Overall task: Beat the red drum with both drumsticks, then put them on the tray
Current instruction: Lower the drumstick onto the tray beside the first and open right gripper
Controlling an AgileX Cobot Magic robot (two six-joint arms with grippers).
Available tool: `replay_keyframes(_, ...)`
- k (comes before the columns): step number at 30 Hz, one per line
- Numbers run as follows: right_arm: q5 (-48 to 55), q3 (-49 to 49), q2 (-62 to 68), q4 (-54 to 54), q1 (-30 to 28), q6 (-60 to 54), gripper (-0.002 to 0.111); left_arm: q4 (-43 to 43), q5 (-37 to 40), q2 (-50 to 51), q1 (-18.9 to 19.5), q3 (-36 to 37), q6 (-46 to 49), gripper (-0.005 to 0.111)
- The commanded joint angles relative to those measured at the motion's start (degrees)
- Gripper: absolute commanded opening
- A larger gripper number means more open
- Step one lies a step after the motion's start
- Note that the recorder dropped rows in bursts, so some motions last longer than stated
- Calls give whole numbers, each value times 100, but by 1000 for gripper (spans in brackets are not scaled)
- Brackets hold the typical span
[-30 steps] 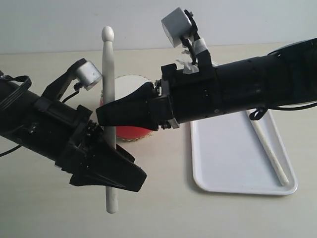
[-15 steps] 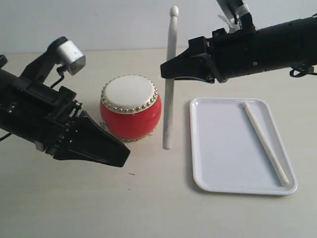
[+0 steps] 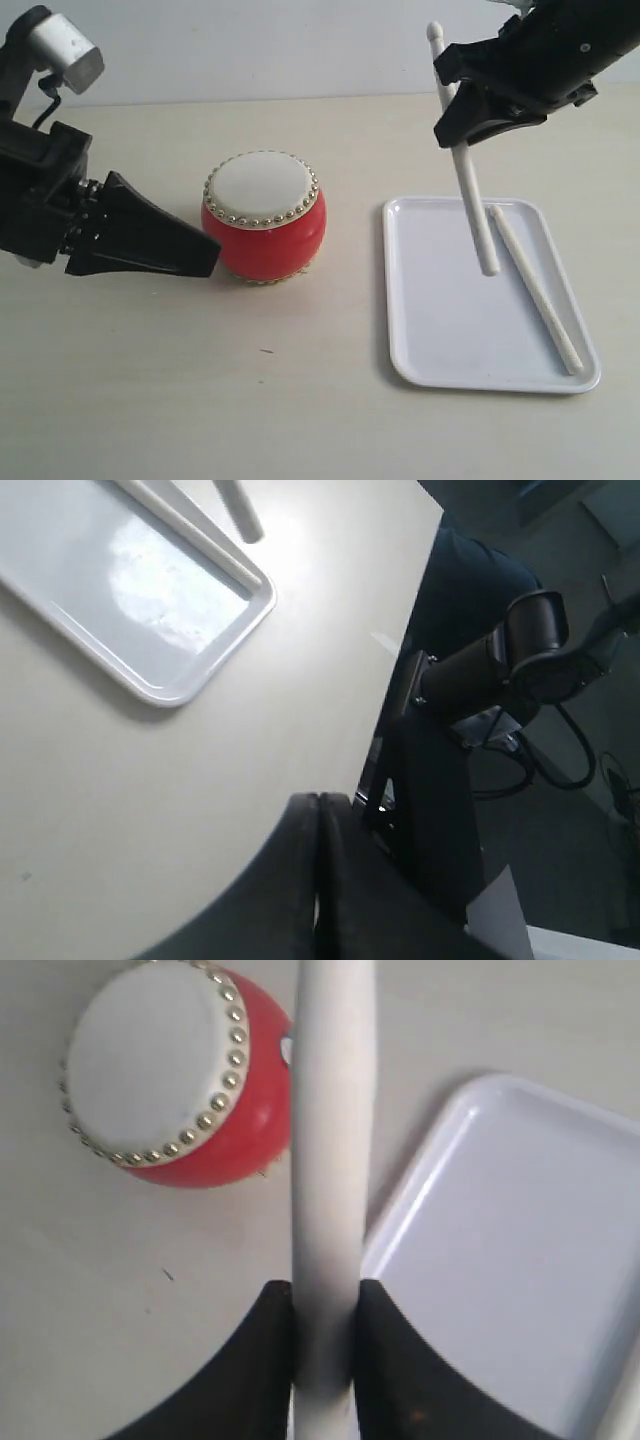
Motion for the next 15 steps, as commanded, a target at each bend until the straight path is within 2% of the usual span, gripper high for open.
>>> replay_keyframes(1, 773, -191, 349, -852, -17, 648, 0, 54, -326, -196, 14, -33, -210, 0)
replay_keyframes(9, 983, -191, 919, -1715, 250, 1277, 0, 219, -589, -469, 14, -33, -472, 0)
replay_keyframes(15, 685, -191, 1426, -2089, 481, 1923, 0, 243, -541, -547, 14, -33, -616, 0)
